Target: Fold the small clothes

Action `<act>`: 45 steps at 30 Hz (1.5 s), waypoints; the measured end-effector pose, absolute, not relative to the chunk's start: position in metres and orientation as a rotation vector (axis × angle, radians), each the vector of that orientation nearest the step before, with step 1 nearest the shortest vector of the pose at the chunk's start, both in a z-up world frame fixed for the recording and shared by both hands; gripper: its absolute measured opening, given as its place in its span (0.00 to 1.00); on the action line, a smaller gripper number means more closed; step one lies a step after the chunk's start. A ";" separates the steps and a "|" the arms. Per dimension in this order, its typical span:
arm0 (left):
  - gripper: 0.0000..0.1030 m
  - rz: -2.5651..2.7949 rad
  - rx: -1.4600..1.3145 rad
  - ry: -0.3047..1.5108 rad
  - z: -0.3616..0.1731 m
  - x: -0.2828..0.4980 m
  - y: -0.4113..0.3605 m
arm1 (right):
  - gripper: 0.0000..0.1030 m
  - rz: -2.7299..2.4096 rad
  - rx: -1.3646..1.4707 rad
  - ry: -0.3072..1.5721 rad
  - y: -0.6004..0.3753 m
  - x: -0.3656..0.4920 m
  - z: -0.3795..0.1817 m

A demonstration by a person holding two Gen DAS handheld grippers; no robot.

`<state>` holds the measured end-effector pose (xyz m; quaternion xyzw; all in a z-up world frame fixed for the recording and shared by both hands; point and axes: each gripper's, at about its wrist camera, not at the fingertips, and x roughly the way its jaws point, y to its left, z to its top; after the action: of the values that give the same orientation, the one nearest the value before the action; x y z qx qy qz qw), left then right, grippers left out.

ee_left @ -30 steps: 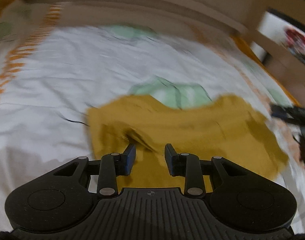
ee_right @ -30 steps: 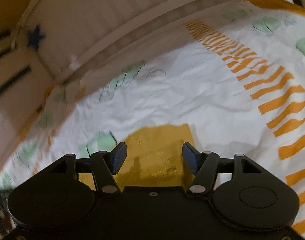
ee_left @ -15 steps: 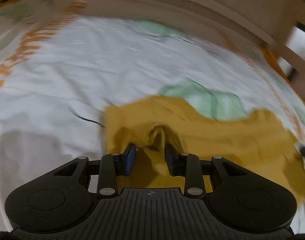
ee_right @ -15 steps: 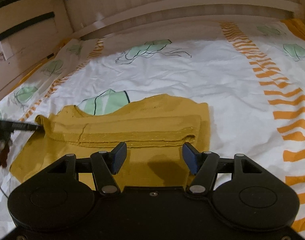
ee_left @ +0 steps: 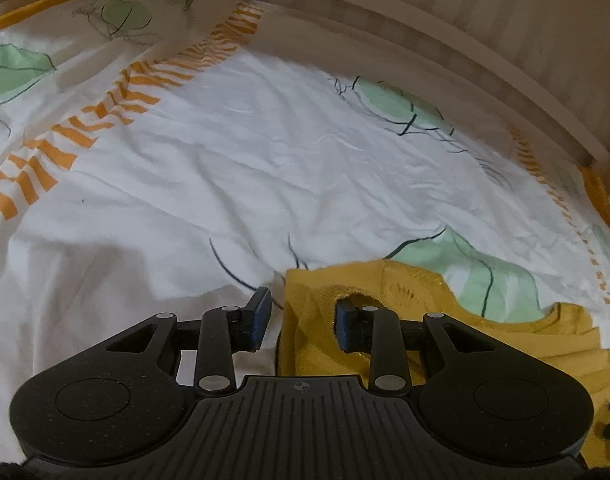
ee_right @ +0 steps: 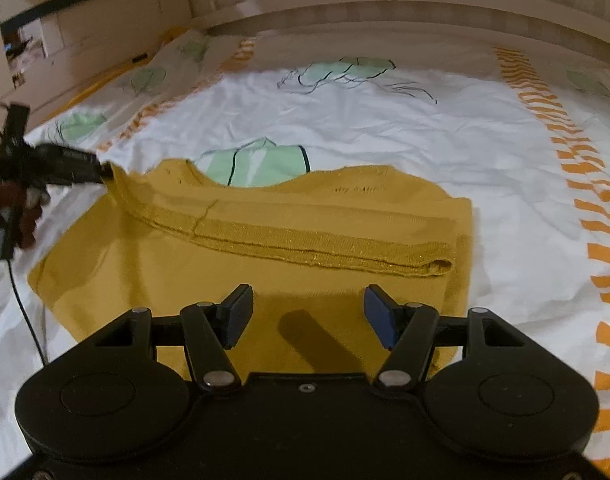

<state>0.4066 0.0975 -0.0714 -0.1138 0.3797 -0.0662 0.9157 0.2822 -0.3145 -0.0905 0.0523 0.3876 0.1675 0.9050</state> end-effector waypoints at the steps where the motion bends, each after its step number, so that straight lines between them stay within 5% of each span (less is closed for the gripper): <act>1: 0.30 -0.141 -0.232 0.780 -0.070 0.406 0.096 | 0.64 0.342 0.099 0.804 -0.314 0.285 -0.092; 14: 0.32 -0.121 -0.277 0.801 -0.071 0.409 0.108 | 0.66 0.116 0.078 0.796 -0.326 0.366 -0.098; 32: 0.33 -0.124 -0.241 0.802 -0.049 0.407 0.106 | 0.66 0.273 -0.053 0.815 -0.290 0.319 -0.088; 45: 0.33 -0.330 -0.145 0.886 -0.056 0.411 0.079 | 0.73 0.190 -0.022 0.839 -0.283 0.379 -0.106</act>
<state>0.4107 0.0791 -0.0556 -0.0699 0.4262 -0.1590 0.8878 0.3789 -0.2831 -0.1057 -0.0109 0.4065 0.0921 0.9089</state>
